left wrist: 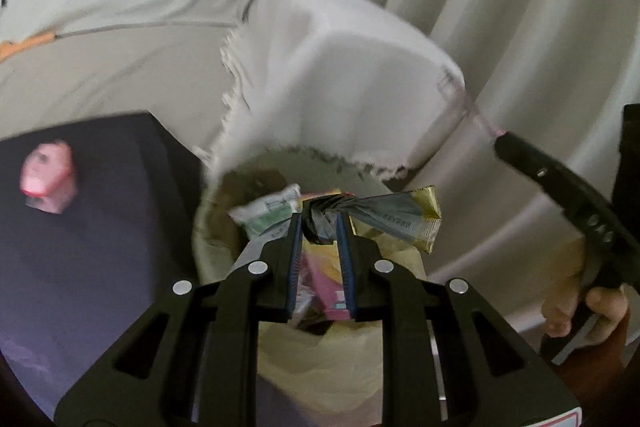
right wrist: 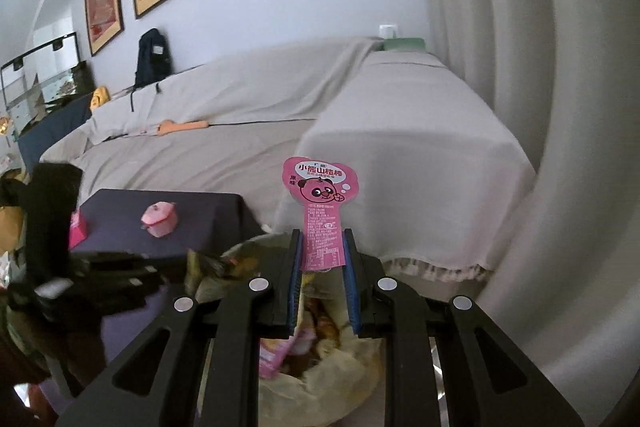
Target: Collect trash
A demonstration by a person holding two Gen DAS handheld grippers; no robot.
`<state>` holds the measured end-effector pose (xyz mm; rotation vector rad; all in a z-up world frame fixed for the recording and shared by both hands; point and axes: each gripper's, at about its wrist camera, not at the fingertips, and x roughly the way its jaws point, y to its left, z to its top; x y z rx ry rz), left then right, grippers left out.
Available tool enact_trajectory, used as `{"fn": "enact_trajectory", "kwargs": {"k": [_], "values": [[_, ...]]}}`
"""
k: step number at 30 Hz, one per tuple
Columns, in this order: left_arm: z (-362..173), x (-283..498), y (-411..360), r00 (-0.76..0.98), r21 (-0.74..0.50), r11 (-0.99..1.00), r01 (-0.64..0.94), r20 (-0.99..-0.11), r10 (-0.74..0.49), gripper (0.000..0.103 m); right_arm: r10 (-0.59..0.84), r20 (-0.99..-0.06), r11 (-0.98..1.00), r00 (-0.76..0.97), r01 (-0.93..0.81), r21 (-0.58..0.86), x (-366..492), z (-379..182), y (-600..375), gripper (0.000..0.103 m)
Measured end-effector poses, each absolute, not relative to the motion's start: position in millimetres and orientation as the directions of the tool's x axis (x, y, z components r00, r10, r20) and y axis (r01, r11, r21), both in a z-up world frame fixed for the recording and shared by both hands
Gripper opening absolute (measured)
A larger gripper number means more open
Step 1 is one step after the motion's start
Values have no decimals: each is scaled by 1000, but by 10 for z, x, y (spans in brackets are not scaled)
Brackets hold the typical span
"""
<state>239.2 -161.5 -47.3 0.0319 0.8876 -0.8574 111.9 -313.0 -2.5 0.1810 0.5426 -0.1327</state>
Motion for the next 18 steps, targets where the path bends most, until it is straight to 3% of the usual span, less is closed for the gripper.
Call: {"fn": "enact_trajectory", "kwargs": {"k": [2, 4, 9, 13, 18], "values": [[-592, 2407, -1735, 321, -313, 680, 663, -702, -636, 21, -79, -527, 973, 846, 180, 144, 1117, -77, -3177, 19], [-672, 2438, -1806, 319, -308, 694, 651, -718, -618, 34, -72, -533, 971, 843, 182, 156, 1127, -143, -3213, 19], [-732, 2542, -1696, 340, -309, 730, 610, -730, -593, 45, -43, -548, 968, 835, 171, 184, 1216, -275, -3204, 19], [-671, 2483, -1423, 428, -263, 789, 556, -723, -542, 49, 10, -569, 966, 823, 139, 218, 1309, -424, -3094, 19], [-525, 2274, -925, 525, -255, 858, 446, -702, -481, 60, 59, -642, 970, 764, 108, 217, 1598, -843, -2753, 19]]}}
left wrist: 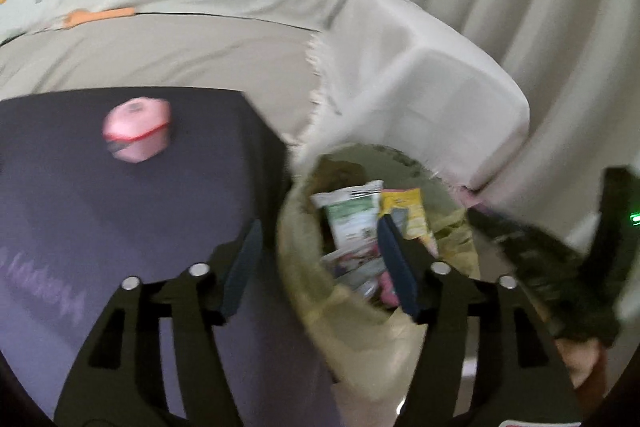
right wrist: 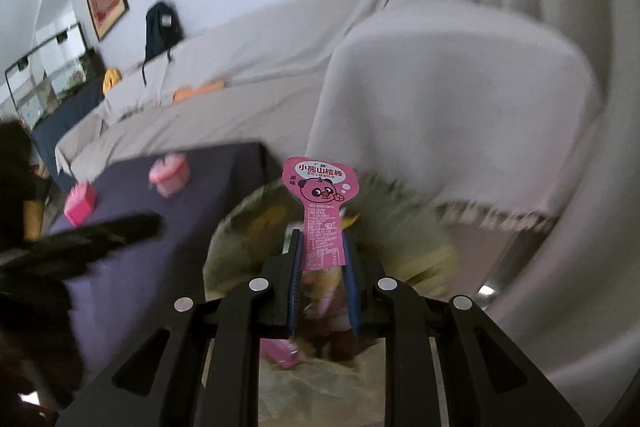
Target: Collect trash
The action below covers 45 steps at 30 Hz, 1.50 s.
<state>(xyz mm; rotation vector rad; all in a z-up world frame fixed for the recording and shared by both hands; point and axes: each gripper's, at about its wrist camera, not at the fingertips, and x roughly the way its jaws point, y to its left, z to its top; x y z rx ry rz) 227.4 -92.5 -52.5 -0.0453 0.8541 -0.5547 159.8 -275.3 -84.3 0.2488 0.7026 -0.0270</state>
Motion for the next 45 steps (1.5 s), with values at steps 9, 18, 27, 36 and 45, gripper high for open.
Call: {"fn": "enact_trajectory", "kwargs": {"k": [9, 18, 27, 36, 45], "values": [[-182, 1683, -123, 652, -184, 929, 320, -669, -357, 75, 43, -744, 977, 667, 128, 171, 1854, -1396, -2482, 19], [-115, 977, 120, 719, -94, 960, 265, -644, -261, 87, 45, -719, 973, 694, 132, 189, 1632, -1270, -2518, 41], [-8, 457, 134, 784, -25, 971, 236, -585, -205, 87, 92, -575, 966, 813, 68, 251, 807, -701, -2314, 46], [85, 212, -83, 814, 74, 972, 225, -563, -145, 87, 151, -481, 957, 864, -6, 290, -45, -407, -2066, 47], [55, 123, -314, 804, 116, 961, 250, -579, -139, 87, 114, -446, 967, 888, 3, 255, -450, -363, -2098, 48]]}}
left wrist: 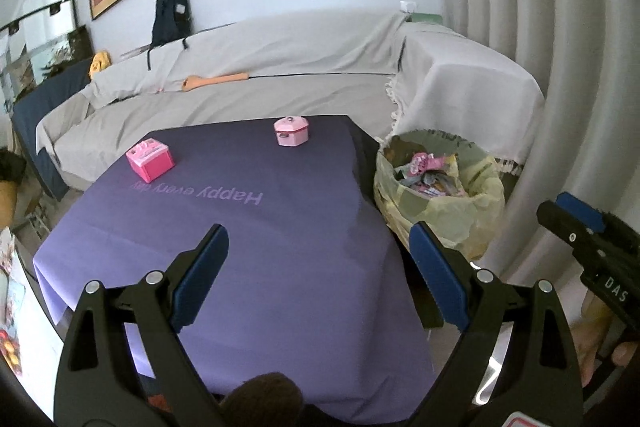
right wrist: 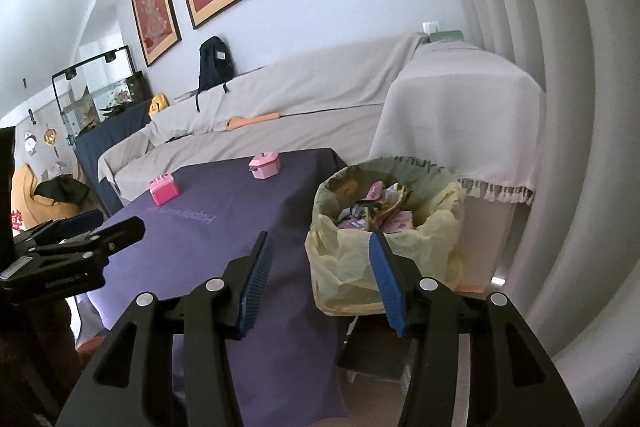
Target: Collect trash
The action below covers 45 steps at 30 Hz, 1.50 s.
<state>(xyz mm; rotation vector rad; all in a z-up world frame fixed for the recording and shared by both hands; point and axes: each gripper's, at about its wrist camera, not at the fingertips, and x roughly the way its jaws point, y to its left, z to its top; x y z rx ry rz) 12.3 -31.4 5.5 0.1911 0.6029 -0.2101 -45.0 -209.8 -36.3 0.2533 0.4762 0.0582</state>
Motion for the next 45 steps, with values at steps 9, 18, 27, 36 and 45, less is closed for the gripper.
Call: {"fn": "enact_trajectory", "kwargs": {"k": [9, 18, 27, 36, 45], "values": [[98, 68, -340, 820, 142, 959, 246, -558, -128, 87, 96, -416, 967, 904, 15, 255, -582, -318, -2179, 48], [96, 95, -244, 822, 140, 969, 203, -563, -91, 87, 133, -432, 968, 892, -23, 251, -526, -347, -2108, 48], [97, 101, -232, 821, 139, 970, 197, -564, -85, 87, 147, -434, 970, 889, -43, 241, -503, -347, -2034, 48], [106, 100, -222, 821, 139, 970, 197, -564, -86, 87, 148, -433, 969, 889, -44, 242, -517, -339, -2041, 48], [114, 91, -246, 819, 137, 971, 196, -567, -85, 87, 148, -433, 969, 889, -43, 242, -516, -342, -2040, 48]]}}
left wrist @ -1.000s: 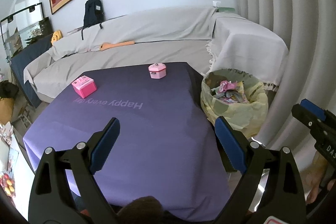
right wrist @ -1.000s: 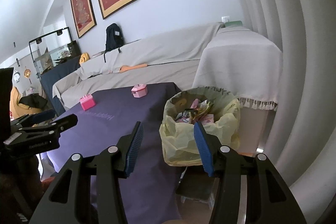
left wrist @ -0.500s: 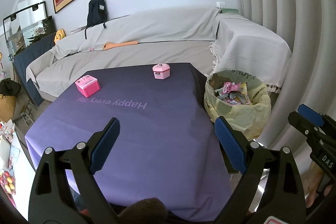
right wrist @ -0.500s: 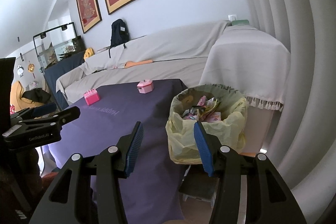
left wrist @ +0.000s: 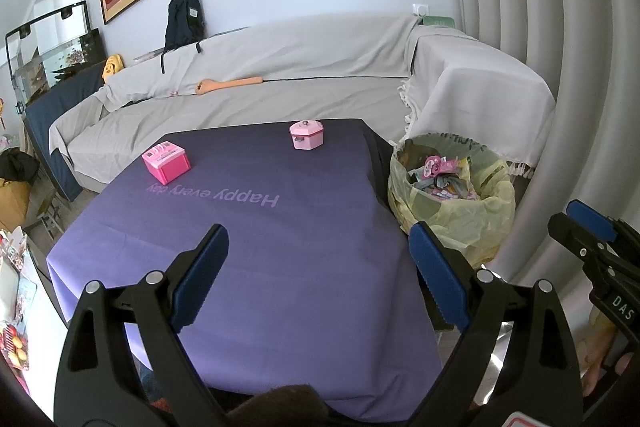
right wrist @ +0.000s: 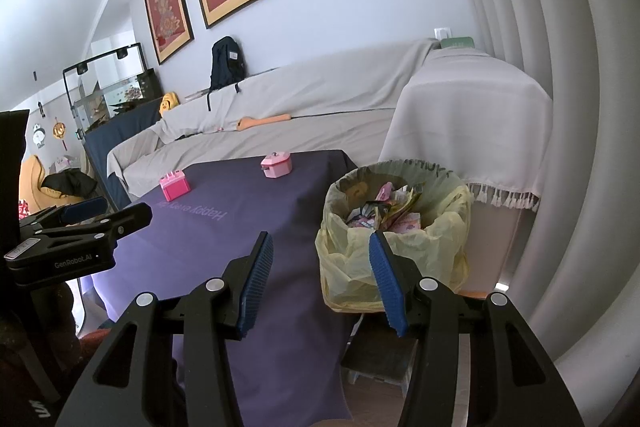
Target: Collect trash
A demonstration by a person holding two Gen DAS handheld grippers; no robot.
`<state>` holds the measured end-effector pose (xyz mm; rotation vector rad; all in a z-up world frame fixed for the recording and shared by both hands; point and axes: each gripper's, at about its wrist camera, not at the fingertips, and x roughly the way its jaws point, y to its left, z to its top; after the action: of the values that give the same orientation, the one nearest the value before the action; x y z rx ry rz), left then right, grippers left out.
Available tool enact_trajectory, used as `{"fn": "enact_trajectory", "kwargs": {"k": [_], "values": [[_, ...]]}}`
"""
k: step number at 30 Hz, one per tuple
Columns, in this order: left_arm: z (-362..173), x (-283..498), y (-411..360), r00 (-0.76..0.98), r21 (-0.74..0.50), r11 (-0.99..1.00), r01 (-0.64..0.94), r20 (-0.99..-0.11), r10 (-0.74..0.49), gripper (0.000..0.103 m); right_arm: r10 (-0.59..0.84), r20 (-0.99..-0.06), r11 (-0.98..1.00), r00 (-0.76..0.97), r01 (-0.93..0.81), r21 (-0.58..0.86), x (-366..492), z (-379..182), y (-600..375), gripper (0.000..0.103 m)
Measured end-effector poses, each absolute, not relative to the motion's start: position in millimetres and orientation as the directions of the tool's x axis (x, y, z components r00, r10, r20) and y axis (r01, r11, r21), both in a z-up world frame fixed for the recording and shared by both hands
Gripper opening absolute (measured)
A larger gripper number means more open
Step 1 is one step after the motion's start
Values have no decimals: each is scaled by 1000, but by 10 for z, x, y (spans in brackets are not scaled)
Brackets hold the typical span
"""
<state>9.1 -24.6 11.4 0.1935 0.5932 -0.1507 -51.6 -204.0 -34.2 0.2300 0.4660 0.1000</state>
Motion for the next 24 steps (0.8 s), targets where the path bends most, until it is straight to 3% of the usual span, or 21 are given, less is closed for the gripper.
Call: {"fn": "enact_trajectory", "kwargs": {"k": [24], "values": [[113, 75, -279, 821, 135, 972, 194, -565, -85, 87, 142, -429, 969, 892, -37, 245, -525, -361, -2060, 48]]}}
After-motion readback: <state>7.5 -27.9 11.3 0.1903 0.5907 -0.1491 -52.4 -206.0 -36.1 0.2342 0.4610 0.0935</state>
